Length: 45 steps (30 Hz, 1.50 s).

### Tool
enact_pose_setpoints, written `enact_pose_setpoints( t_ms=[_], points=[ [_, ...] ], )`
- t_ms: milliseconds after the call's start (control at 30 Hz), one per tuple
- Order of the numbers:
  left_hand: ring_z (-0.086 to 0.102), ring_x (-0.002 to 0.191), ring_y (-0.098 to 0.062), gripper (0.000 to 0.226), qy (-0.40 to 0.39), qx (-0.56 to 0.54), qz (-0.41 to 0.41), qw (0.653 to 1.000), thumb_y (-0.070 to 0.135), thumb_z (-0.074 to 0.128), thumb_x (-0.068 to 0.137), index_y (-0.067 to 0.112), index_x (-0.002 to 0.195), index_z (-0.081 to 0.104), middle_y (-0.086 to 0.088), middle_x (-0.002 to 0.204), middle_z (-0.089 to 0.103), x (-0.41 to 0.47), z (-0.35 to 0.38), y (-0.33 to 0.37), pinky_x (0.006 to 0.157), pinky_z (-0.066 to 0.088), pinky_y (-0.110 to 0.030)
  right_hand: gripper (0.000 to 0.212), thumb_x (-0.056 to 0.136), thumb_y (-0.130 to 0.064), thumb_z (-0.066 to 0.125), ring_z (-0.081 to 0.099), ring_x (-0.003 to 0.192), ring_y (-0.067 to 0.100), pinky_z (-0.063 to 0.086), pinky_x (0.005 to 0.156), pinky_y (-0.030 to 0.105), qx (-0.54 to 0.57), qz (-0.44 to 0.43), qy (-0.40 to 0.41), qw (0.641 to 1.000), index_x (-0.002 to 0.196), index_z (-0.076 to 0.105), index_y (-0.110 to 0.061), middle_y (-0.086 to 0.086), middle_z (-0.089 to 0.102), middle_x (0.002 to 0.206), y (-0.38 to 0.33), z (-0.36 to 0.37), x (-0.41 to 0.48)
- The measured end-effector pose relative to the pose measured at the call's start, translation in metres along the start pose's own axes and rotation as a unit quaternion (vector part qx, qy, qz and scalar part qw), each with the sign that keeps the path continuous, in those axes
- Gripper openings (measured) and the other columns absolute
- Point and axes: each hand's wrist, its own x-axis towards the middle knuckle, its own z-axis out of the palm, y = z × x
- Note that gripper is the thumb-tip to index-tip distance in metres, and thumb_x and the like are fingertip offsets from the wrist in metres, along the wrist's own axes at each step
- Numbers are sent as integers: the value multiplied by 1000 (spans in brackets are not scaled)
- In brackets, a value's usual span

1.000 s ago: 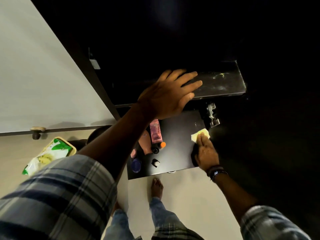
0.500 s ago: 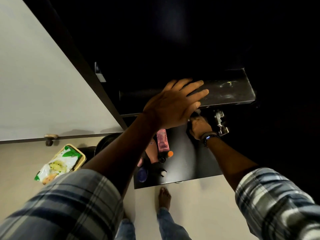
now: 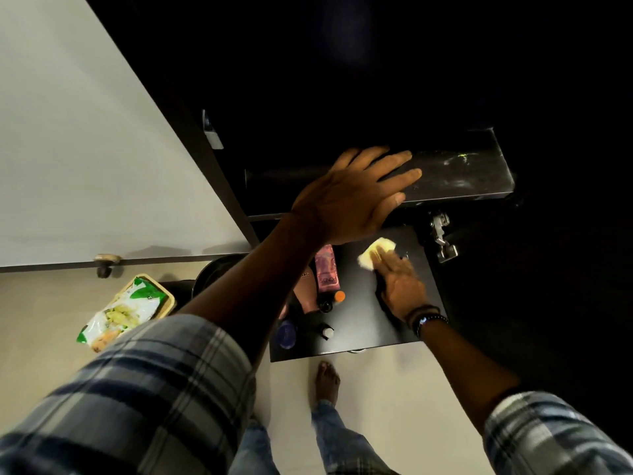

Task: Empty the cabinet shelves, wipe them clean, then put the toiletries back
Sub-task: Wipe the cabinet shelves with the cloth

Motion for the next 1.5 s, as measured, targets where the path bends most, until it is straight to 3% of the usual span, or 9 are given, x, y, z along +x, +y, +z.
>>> enact_pose_setpoints(
  t_ms=[200,400,633,833,1033,1100,1200,1333,1500],
  points=[
    [36,134,-26,47,-2,0,3,1000,37,26,98,23,141,39,-4,149,37,0,-1,-1,105,30,-42,71,90,-21,47,10,148,29,8,118,39,-14,24,-34,999,152,15,-14,8,8,161,-34,-16,34],
    [36,134,-25,46,6,-7,3,1000,37,26,98,24,141,40,-3,149,38,0,2,-1,106,29,-41,68,70,-24,32,60,117,33,28,105,38,-3,24,-76,997,128,57,0,18,58,131,-25,30,-49],
    [36,135,-26,47,3,7,9,1000,37,25,98,24,142,38,-4,150,37,-1,3,-1,106,30,-42,71,97,-28,38,4,148,30,9,118,33,-80,148,-48,985,149,5,6,22,5,158,23,-23,16],
    [34,136,-25,47,-6,8,6,1000,37,25,99,25,143,36,-2,151,35,-1,1,-2,107,29,-42,65,77,-27,37,51,122,40,25,104,35,29,66,-39,997,129,51,11,29,53,132,-27,17,-25],
    [31,137,-26,48,-17,16,8,1000,38,24,99,25,145,32,-3,153,31,-1,3,0,109,26,-44,73,67,-28,60,47,127,33,48,96,36,-19,111,-23,993,130,49,8,26,57,130,17,23,-64],
    [30,138,-26,49,-21,18,7,1000,38,23,99,25,145,30,-3,153,30,-1,1,-1,109,26,-44,75,82,-29,55,27,142,32,36,110,35,-19,158,-62,985,142,31,9,26,34,148,26,-3,-38],
    [29,138,-26,49,-25,16,5,1000,38,22,99,26,145,28,-2,154,28,-2,0,0,109,26,-45,78,90,-29,52,15,146,30,15,119,33,29,124,-52,990,150,11,0,19,9,158,1,-10,-12],
    [29,138,-26,49,-30,20,9,999,37,21,99,24,146,29,-3,154,29,-2,-1,0,110,27,-46,67,76,-28,40,56,122,35,47,100,41,44,17,-9,999,138,46,-2,19,48,142,-50,40,-41],
    [33,137,-27,49,-20,18,15,1000,37,22,99,23,144,33,-5,152,32,-2,1,0,108,29,-46,73,67,-15,36,50,130,23,29,108,37,-3,-13,25,1000,139,48,-13,6,48,144,-45,49,-112]
  ],
)
